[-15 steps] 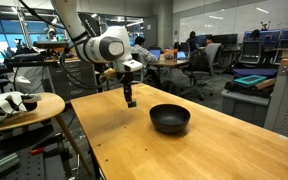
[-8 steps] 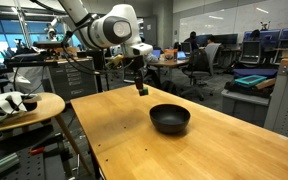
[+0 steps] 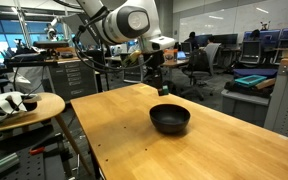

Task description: Place the green block inside the black bowl

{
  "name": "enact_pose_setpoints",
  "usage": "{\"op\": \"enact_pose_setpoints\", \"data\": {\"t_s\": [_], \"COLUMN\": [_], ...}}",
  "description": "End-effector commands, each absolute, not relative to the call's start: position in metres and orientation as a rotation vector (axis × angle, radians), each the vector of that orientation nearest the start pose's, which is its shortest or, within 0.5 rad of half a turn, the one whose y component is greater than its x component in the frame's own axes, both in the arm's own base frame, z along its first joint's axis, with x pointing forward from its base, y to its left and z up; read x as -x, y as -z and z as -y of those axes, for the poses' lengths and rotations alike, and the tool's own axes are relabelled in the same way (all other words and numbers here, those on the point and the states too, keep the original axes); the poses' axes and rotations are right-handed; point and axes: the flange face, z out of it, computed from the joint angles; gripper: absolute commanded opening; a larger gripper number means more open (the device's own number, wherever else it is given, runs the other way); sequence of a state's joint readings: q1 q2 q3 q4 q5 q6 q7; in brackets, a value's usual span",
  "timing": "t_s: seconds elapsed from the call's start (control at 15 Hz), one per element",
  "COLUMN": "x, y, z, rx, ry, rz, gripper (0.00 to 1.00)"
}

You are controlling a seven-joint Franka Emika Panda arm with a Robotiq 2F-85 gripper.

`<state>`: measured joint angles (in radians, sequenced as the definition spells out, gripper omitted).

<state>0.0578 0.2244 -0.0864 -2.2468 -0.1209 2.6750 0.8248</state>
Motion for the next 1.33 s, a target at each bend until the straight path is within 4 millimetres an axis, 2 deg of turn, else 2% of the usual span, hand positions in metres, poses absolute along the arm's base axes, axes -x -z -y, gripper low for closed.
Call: {"op": "enact_pose_setpoints", "data": {"t_s": [0.0,0.2,0.87,1.13,1.2,1.27], "x": [-0.581,-0.587,-0.603,-0.61,-0.611,-0.613], "y": [-0.28,-0.264,-0.198,-0.179,-0.176,-0.175], "z": [0.037,0.043,0.045,0.047,0.047,0.047], "rx": [2.877,2.87,2.838,2.824,2.826,2.825], "ry": [0.301,0.254,0.121,0.093,0.094,0.093], "rz": [-1.182,-1.198,-1.252,-1.274,-1.276,-1.278], "gripper": [0.17,0.17,0.17,0.17,0.67,0.69]}}
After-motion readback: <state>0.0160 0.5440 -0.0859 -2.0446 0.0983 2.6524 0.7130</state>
